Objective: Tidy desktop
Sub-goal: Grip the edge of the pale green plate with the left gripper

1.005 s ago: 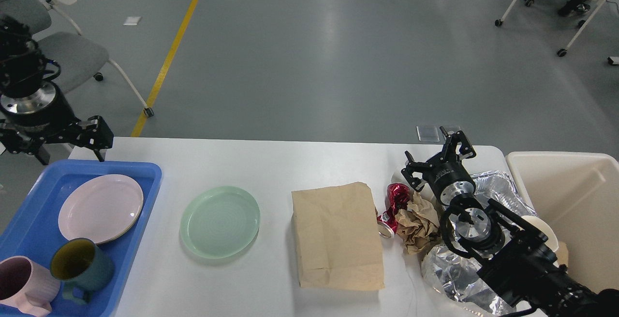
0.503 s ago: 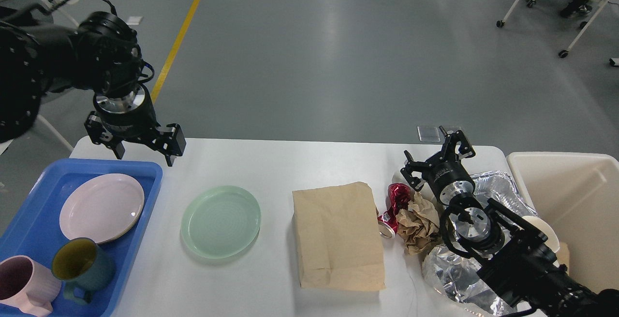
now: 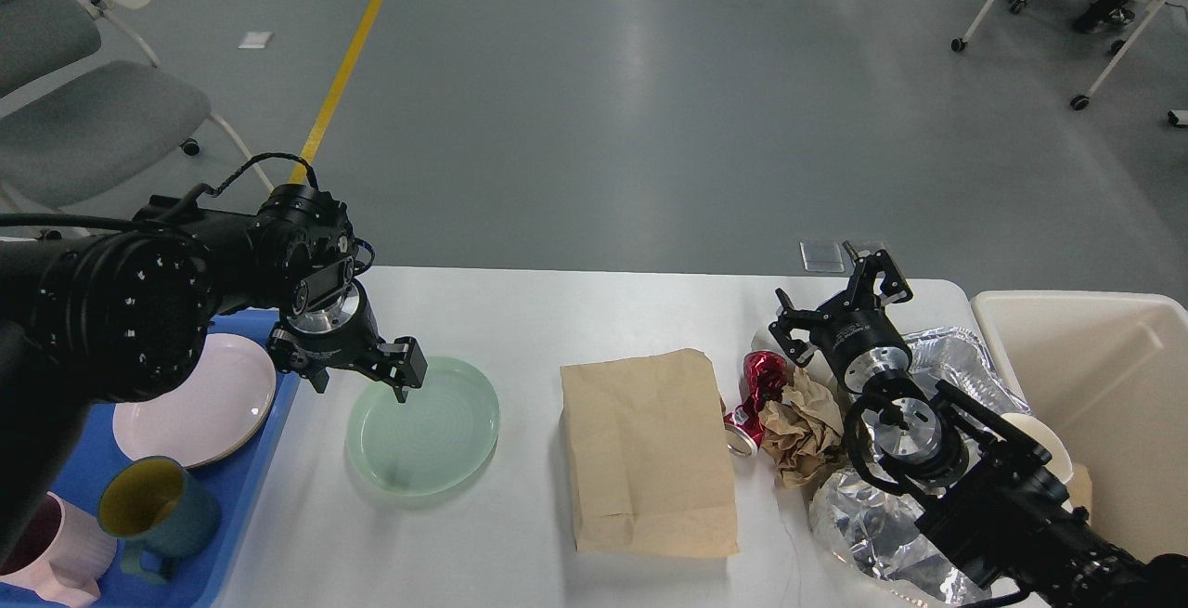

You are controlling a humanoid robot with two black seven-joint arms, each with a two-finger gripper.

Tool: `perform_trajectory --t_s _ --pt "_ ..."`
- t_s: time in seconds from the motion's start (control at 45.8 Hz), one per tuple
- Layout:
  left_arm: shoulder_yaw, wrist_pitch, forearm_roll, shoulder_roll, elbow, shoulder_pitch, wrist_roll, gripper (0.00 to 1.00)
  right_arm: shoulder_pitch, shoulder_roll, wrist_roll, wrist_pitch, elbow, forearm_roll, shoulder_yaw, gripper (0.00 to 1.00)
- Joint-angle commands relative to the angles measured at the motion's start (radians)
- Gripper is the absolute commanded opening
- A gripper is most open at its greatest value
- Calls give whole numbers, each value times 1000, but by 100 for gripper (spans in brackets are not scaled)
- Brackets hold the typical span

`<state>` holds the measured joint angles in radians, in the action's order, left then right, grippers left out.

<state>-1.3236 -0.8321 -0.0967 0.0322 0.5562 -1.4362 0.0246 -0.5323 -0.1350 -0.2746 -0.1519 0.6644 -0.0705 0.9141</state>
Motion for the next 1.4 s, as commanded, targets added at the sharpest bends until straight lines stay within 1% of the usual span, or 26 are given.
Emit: perform_trajectory --t_s 0.0,0.044,0.175,0.284,0.371,0.524,0.721,0.852,0.961,0.983,1.005,1.136,1.202,1.289,1.377 --pt "9 76 0 3 -51 85 -14 96 0 0 0 0 0 0 0 100" --pt "26 116 0 12 -61 114 -25 96 0 0 0 0 0 0 0 100" --pt "66 177 0 37 -62 144 -74 96 0 0 0 0 1 0 0 100" --pt "67 197 0 41 -62 164 -129 96 0 0 0 0 0 0 0 100" --pt "70 200 0 41 -62 174 -158 96 0 0 0 0 0 0 0 100" --pt "99 229 0 40 -64 210 -161 96 0 0 0 0 0 0 0 100" --pt "156 304 0 40 -81 241 -160 96 0 0 0 0 1 1 0 100" --pt "214 309 0 37 -98 270 -160 93 0 0 0 0 0 0 0 100" --pt "221 306 0 35 -98 275 -160 86 0 0 0 0 1 0 0 100" --pt "222 303 0 37 -96 275 -161 81 0 0 0 -1 1 0 0 100" --pt "224 301 2 38 -96 275 -161 78 0 0 0 0 1 0 0 100" --pt "241 300 12 38 -96 280 -166 64 0 0 0 0 0 0 0 100" --pt "242 298 25 40 -95 280 -184 58 0 0 0 0 0 0 0 100" --pt "244 297 35 41 -94 281 -219 48 0 0 0 0 0 0 0 100" --pt "244 291 48 41 -94 281 -242 44 0 0 0 0 0 0 0 100"
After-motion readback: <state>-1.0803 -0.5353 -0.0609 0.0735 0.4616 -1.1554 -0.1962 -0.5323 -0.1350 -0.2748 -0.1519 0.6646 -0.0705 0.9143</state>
